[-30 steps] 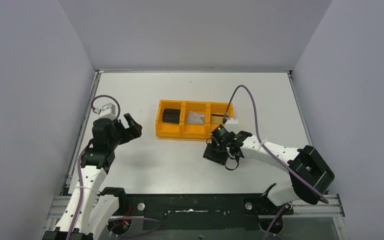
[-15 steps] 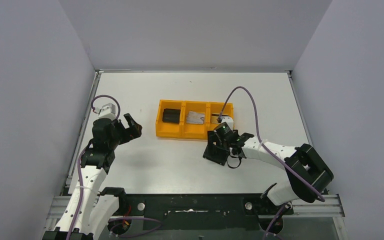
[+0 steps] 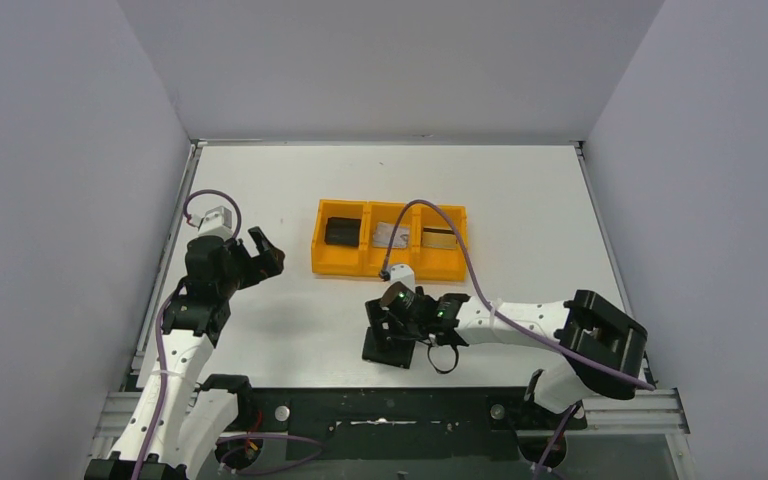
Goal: Take the credit cards out of the card holder
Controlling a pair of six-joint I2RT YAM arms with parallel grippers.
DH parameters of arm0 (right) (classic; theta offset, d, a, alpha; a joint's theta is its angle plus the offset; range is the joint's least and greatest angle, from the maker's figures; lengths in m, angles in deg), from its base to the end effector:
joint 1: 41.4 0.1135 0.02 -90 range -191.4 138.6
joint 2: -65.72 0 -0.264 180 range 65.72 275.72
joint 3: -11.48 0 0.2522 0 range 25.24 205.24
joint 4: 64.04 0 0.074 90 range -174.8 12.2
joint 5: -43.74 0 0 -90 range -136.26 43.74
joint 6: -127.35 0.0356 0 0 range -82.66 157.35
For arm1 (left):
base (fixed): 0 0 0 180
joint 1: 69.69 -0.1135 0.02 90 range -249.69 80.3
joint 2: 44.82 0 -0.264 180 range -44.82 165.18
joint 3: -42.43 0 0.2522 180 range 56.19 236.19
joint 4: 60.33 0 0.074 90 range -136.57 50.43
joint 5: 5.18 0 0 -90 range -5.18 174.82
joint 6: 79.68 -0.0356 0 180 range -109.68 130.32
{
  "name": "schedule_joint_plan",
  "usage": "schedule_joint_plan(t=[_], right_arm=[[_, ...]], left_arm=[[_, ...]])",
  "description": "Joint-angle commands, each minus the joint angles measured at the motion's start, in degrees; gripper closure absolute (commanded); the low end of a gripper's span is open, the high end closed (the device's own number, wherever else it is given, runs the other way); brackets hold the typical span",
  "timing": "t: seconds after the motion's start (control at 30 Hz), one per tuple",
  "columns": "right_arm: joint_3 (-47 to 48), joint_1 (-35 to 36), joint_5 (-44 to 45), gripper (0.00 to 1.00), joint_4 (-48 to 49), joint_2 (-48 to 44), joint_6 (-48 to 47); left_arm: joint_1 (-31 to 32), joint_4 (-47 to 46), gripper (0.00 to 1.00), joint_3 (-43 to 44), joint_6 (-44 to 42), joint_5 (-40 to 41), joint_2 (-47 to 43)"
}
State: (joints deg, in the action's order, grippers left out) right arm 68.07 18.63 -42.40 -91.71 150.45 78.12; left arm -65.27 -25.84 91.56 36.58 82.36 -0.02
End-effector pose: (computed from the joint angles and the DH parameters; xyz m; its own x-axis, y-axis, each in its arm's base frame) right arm 0.1418 0.2411 0.1668 -0.8650 -0.1958 -0.4619 -0.3704 0.8702 0.3248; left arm 0.1782 -0.0153 0.2635 -0.4997 -0.4047 -0.7659 -0.1194 0.9079 -0.4019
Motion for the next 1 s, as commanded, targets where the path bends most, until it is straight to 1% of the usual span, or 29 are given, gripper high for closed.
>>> schedule_joint_plan(t=[0.0,0.07,0.13,0.23,0.4,0.5,0.63,0.7,0.8,0.9,0.97], right_arm=[[7.5,3.3,7.8,0.21,-3.0,1.4,4.1],[9.0,3.6,8.9,0.19,-3.5,1.7,4.0],[9.6,3.8,8.1,0.17,-2.7,1.8,2.2],[9.9,4.2,4.7,0.12,-2.1,3.2,-3.1],[11.2,7.9,3.4,0.08,-4.4,6.8,-12.4],[11.8,9.1,2.3,0.01,-5.3,8.0,-16.7],[11.2,9.2,1.9,0.02,-4.9,8.0,-20.0],[11.1,9.3,2.2,0.02,-5.2,8.0,-20.4],[10.1,8.8,6.1,0.02,-5.2,8.7,-18.2],[8.9,7.2,11.3,0.01,-5.6,9.5,-11.8],[7.1,5.4,14.0,0.03,-6.2,9.3,-5.6]], left_arm=[[-0.3,-2.7,0.05,0.8,-0.8,-0.8,-0.2],[-0.2,-2.6,0.05,0.9,-0.7,-0.8,0.1],[-0.2,-2.6,0.04,0.9,-0.7,-0.9,0.2],[-0.2,-2.5,0.04,0.9,-0.7,-1.2,0.3],[-0.2,-2.1,0.04,1.2,-0.7,-0.9,0.1],[-0.2,-2.0,0.04,1.2,-0.6,-0.2,-0.8],[-0.2,-2.2,0.04,0.8,-0.5,0.2,-1.7],[-0.2,-2.3,0.04,0.7,-0.6,0.2,-1.7],[-0.2,-2.3,0.04,0.8,-0.5,0.2,-1.4],[-0.2,-2.3,0.04,0.9,-0.5,-0.1,-1.1],[-0.2,-2.2,0.04,0.9,-0.5,-0.2,-0.9]])
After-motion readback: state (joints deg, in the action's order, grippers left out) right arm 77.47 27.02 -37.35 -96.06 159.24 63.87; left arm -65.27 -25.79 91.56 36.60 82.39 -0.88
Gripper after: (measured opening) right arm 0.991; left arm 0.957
